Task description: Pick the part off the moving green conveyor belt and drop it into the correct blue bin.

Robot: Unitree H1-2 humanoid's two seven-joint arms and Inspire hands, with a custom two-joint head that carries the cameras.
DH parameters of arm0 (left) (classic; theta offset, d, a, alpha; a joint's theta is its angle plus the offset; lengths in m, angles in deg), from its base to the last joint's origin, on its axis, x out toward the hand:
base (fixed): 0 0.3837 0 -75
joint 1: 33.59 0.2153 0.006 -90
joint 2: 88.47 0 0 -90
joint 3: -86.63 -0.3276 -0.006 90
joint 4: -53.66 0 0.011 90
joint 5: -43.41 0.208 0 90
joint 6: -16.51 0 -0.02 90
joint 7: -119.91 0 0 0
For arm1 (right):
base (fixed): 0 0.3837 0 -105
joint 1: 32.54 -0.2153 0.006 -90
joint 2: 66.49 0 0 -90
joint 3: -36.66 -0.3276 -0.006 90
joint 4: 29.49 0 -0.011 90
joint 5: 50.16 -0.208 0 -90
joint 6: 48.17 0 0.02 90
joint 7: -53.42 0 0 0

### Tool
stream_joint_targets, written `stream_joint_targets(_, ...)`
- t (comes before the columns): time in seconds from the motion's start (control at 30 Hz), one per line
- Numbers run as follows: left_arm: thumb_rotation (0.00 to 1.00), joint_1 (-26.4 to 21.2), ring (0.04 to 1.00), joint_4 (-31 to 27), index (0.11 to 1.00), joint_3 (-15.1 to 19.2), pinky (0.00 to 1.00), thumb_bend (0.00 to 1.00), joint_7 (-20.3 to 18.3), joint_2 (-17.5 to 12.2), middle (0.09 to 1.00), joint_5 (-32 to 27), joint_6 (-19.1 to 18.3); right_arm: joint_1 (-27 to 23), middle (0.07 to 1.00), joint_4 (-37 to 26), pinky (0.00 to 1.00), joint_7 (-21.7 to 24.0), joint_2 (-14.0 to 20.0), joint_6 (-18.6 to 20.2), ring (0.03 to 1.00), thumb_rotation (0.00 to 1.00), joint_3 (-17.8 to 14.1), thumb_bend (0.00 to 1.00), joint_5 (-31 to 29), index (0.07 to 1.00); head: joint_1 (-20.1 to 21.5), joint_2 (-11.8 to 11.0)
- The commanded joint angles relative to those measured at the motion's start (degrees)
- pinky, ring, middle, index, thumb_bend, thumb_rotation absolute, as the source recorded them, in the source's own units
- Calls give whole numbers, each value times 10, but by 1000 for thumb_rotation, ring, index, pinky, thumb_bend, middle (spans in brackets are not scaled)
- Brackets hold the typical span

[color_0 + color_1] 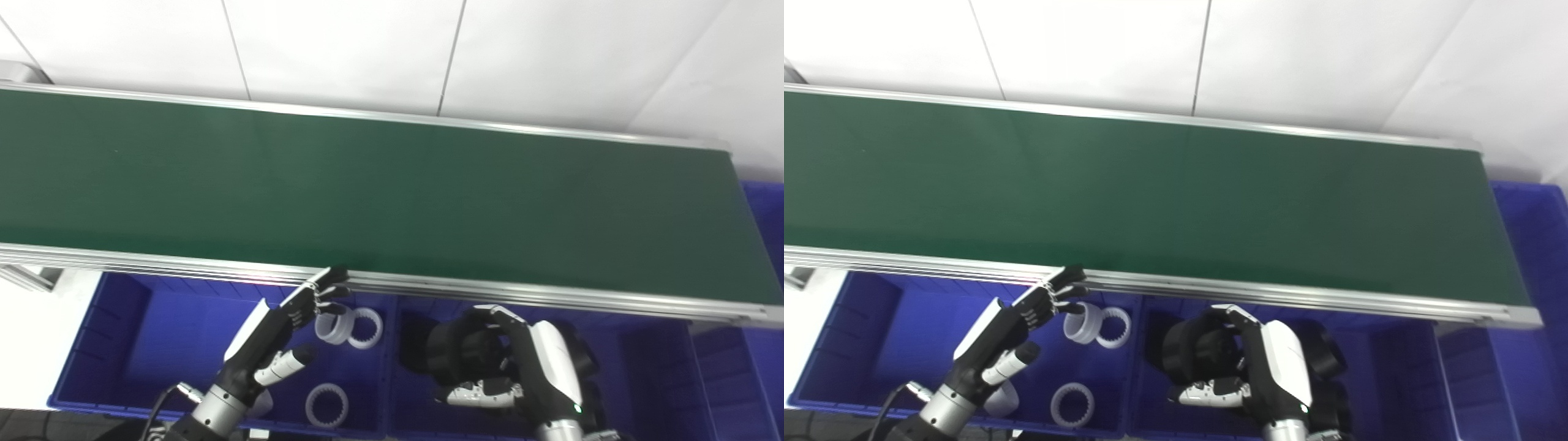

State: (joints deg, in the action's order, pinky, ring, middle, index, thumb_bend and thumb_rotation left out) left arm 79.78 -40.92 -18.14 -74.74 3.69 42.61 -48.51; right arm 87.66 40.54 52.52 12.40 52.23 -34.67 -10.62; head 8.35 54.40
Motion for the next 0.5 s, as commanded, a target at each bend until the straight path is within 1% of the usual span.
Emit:
stream_joint_targets(0.0,894,1,861,-15,917,2,743,551,-4,-1,913,0,19,-6,424,-5,193,-4,-3,7,443,0,-4,514,6,513,1,0)
stream_joint_targets(0.07,935,0,861,-16,926,1,743,567,-5,-4,918,1,18,-12,409,-2,194,8,0,28,444,0,-2,512,29,516,5,1)
stream_joint_targets(0.1,937,-1,861,-16,927,1,744,566,-8,-4,918,-3,18,-15,408,0,194,15,3,39,444,0,-1,512,42,517,6,1)
stream_joint_targets(0.13,918,-3,864,-16,928,0,748,546,-10,-4,919,-10,19,-18,428,2,238,22,5,48,407,0,0,510,52,531,9,1)
stream_joint_targets(0.2,890,-4,861,-14,929,1,743,525,-15,-4,916,-17,19,-22,475,5,361,35,8,59,402,0,1,510,55,545,11,0)
stream_joint_targets(0.23,892,-5,857,-13,930,1,739,526,-16,-5,915,-16,19,-23,486,6,433,42,10,60,489,0,-1,515,44,528,11,0)
stream_joint_targets(0.27,918,-5,853,-12,936,2,735,539,-17,-5,915,-14,19,-24,686,6,599,50,12,60,693,73,-2,633,32,681,11,-2)
stream_joint_targets(0.3,931,-6,851,-12,938,3,733,552,-19,-5,915,-15,19,-25,773,6,699,53,16,55,786,164,-1,692,25,751,11,-2)
stream_joint_targets(0.33,935,-7,848,-11,937,3,729,558,-21,-5,913,-15,19,-25,841,6,815,51,19,45,870,283,0,746,20,811,11,-3)
stream_joint_targets(0.37,936,-7,846,-11,937,3,728,558,-22,-5,911,-16,19,-23,888,5,884,43,20,31,930,374,1,781,14,850,11,-4)
stream_joint_targets(0.47,938,-8,845,-9,935,6,726,556,-22,-3,907,-10,19,-18,954,0,939,16,16,2,988,513,3,833,0,908,8,-6)
